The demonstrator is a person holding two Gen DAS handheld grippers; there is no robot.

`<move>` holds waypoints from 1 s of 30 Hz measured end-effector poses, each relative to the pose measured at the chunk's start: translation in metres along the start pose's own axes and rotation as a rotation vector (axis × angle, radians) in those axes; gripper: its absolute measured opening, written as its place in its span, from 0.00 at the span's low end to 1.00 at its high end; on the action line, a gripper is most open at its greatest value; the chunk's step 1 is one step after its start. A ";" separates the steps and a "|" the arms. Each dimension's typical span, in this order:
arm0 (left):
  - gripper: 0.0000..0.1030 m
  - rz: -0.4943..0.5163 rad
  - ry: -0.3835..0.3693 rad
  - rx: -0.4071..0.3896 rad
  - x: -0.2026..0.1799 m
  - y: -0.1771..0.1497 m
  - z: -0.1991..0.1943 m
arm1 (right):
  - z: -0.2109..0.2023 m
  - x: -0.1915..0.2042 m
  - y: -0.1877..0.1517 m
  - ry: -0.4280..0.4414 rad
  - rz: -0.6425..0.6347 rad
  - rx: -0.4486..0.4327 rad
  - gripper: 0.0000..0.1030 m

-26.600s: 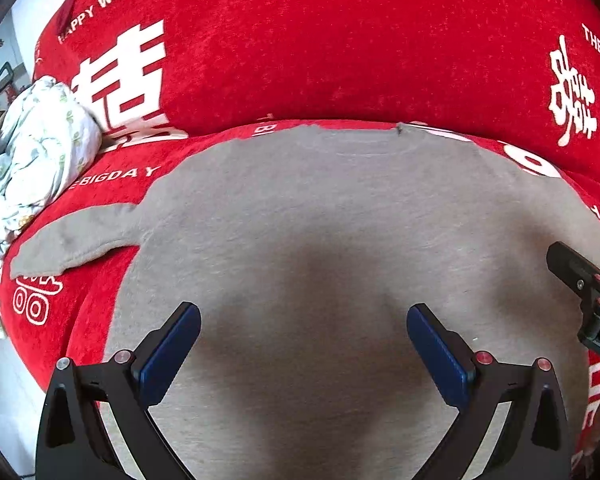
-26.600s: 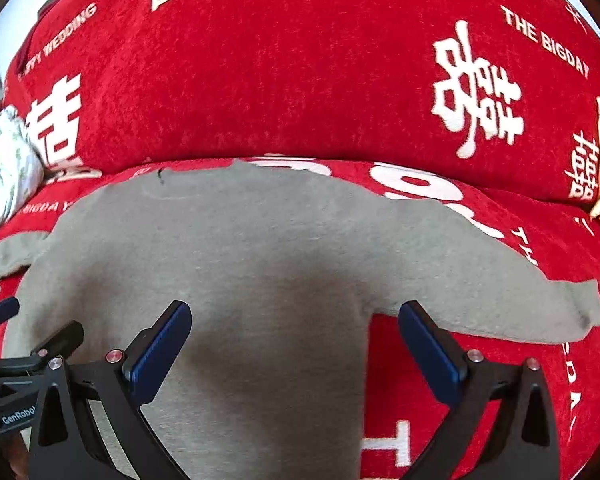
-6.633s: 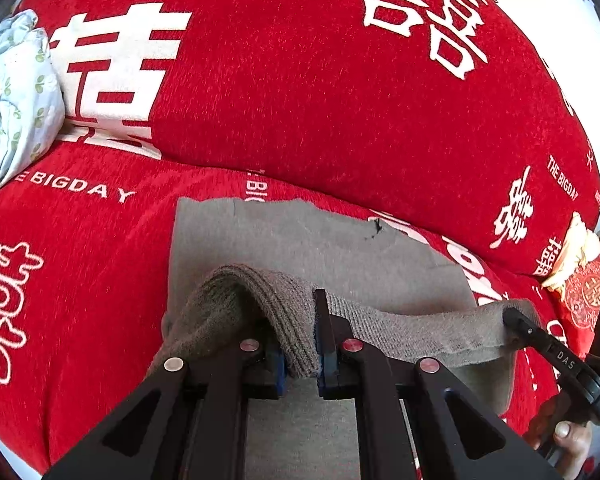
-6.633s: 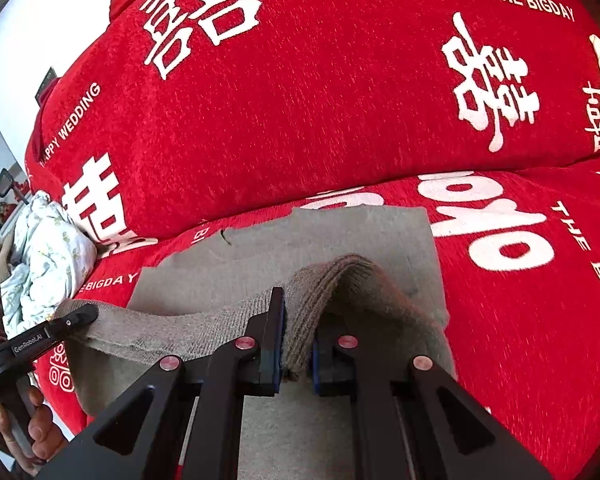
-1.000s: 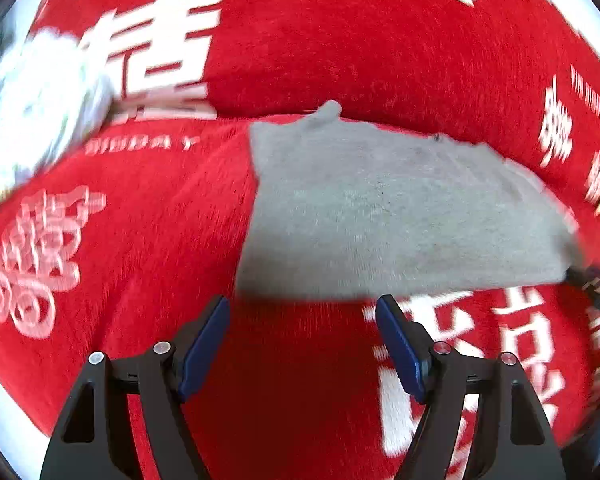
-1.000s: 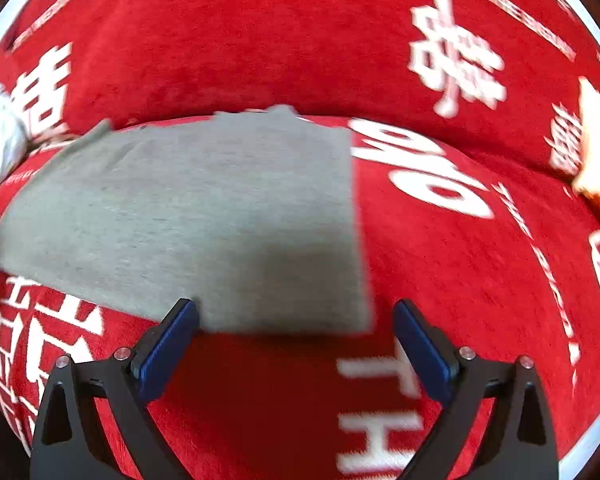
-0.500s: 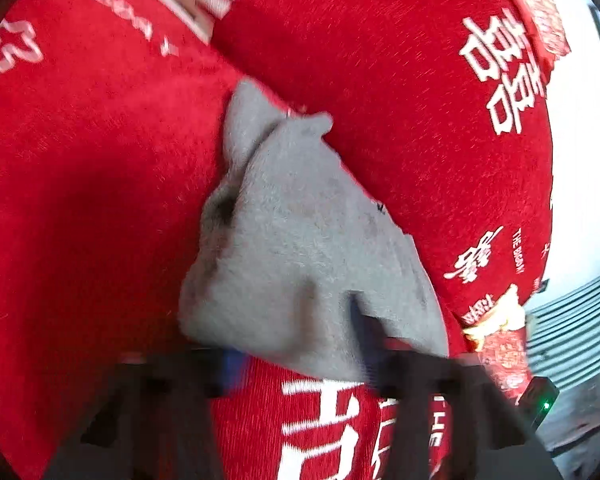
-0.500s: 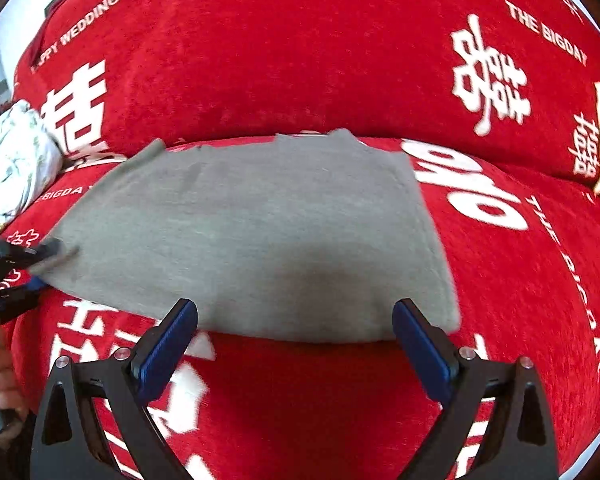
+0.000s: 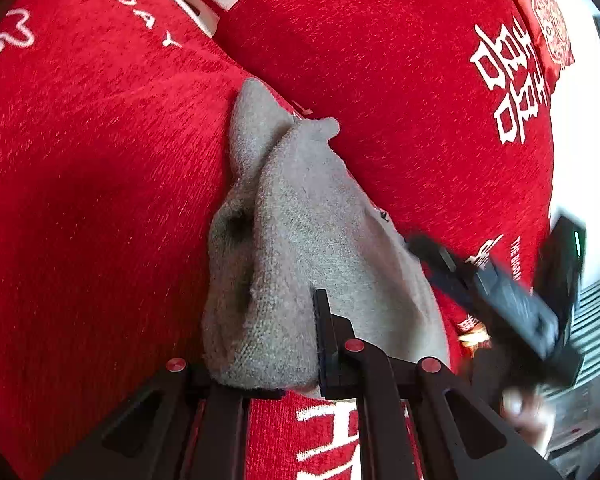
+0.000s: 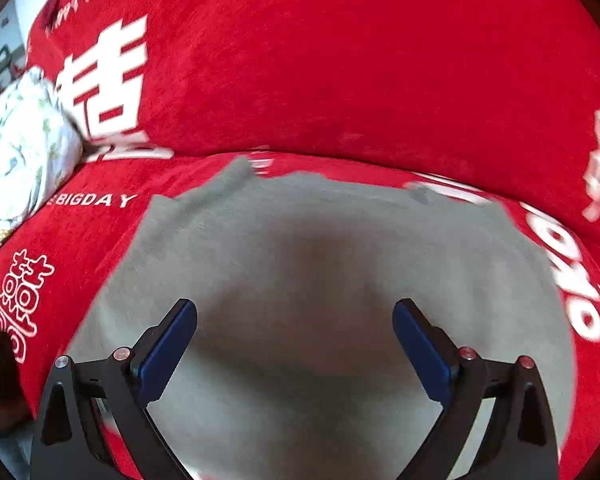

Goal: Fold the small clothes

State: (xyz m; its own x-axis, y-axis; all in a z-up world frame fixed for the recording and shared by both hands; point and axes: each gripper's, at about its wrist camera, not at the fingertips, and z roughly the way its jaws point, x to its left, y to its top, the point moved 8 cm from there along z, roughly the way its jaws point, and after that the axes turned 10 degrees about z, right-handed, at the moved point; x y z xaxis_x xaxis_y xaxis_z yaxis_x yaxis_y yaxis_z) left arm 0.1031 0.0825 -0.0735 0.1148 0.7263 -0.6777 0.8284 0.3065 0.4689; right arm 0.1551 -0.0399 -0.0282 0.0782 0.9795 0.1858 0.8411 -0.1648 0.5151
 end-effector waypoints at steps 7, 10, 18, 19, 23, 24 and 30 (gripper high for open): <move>0.12 -0.023 -0.003 0.032 0.003 0.004 0.002 | 0.066 0.089 0.012 0.040 -0.129 0.130 0.96; 0.12 -0.010 0.012 0.038 0.002 0.005 0.004 | 0.091 0.112 0.009 0.014 -0.201 0.172 0.96; 0.12 0.053 0.090 0.039 -0.006 0.011 0.009 | 0.117 0.127 0.020 -0.107 -0.279 0.132 0.75; 0.12 0.062 0.099 0.038 -0.007 0.011 0.009 | 0.116 0.124 0.023 -0.116 -0.273 0.127 0.70; 0.12 0.090 0.132 0.034 -0.011 0.011 0.007 | 0.111 0.112 0.029 -0.151 -0.282 0.112 0.33; 0.12 0.094 0.139 0.034 -0.012 0.011 0.007 | 0.112 0.114 0.030 -0.142 -0.281 0.111 0.30; 0.11 0.145 0.177 0.020 -0.026 0.012 0.002 | 0.095 0.108 0.036 -0.097 -0.238 0.097 0.24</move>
State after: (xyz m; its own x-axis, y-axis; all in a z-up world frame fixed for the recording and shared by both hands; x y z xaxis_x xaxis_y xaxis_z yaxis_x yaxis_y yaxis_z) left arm 0.1112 0.0658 -0.0516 0.1367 0.8592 -0.4930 0.8211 0.1801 0.5415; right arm 0.2444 0.0705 -0.0692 -0.0806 0.9966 -0.0142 0.8891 0.0783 0.4509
